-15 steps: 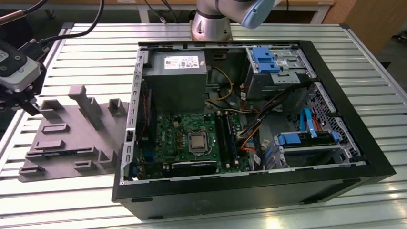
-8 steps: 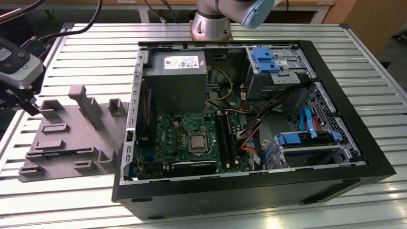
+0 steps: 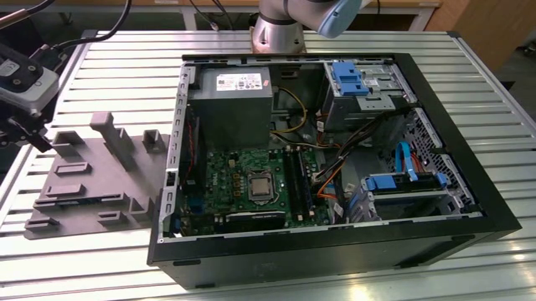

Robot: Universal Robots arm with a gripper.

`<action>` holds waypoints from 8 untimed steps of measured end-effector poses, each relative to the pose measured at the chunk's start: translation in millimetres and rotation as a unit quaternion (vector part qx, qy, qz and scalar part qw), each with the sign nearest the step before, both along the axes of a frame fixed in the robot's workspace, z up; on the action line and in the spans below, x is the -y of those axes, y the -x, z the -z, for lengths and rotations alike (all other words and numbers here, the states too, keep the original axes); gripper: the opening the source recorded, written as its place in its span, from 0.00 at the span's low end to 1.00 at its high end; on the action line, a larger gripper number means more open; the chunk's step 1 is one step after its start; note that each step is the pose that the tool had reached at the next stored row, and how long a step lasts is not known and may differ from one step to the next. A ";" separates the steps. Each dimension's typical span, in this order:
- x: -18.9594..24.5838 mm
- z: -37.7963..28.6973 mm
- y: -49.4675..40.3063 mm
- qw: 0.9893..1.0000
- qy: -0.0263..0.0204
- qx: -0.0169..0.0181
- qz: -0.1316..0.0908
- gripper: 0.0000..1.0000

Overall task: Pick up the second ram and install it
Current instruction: 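Pick up the second ram and move it above second insertion slot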

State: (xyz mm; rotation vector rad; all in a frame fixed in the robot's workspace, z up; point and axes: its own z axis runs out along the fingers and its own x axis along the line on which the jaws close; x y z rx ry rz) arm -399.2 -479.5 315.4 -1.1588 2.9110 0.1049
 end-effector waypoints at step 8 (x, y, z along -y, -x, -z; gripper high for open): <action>0.0 0.0 0.0 0.999 0.000 0.000 -0.037 0.11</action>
